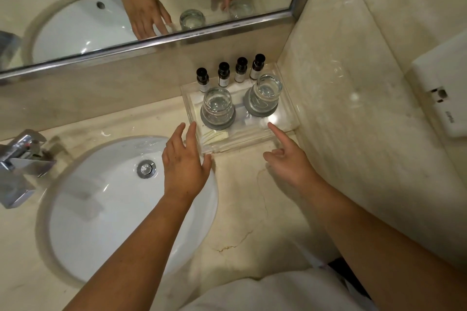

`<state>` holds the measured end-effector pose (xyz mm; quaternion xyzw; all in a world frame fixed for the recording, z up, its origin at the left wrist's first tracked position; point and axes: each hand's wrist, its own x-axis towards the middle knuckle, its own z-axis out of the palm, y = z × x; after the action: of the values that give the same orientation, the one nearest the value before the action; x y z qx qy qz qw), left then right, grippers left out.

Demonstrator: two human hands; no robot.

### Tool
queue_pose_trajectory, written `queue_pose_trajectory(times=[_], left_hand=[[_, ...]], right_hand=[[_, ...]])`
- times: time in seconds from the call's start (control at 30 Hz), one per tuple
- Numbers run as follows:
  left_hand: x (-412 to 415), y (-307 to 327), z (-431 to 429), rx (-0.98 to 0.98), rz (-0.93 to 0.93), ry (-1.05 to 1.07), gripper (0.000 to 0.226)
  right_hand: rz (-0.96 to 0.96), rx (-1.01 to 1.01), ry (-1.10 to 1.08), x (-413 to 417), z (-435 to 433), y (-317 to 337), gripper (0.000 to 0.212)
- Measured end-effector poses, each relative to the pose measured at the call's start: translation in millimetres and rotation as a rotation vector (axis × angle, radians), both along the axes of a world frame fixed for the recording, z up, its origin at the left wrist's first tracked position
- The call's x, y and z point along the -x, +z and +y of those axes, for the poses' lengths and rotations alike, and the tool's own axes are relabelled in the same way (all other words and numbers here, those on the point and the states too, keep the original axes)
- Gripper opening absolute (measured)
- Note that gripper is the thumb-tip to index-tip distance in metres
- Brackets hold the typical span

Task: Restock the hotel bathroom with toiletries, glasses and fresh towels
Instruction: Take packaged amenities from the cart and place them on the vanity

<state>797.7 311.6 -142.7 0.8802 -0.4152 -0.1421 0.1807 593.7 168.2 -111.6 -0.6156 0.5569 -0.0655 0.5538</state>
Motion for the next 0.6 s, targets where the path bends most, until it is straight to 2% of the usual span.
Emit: queue_pose_trajectory(times=[0.13, 0.3, 0.47, 0.6], left_hand=[[0, 14, 29, 0.001, 0.069, -0.046, 0.087], [19, 40, 67, 0.042, 0.101, -0.137, 0.074], [48, 63, 91, 0.077, 0.128, -0.251, 0.072], [70, 79, 107, 0.049, 0.07, -0.411, 0.075]], right_hand=[[0.098, 0.217, 0.096, 21, 20, 10, 0.063], [0.255, 0.391, 0.174, 48, 46, 26, 0.059], [0.362, 0.53, 0.234, 74, 92, 54, 0.065], [0.463, 0.544, 0.259, 89, 134, 72, 0.075]])
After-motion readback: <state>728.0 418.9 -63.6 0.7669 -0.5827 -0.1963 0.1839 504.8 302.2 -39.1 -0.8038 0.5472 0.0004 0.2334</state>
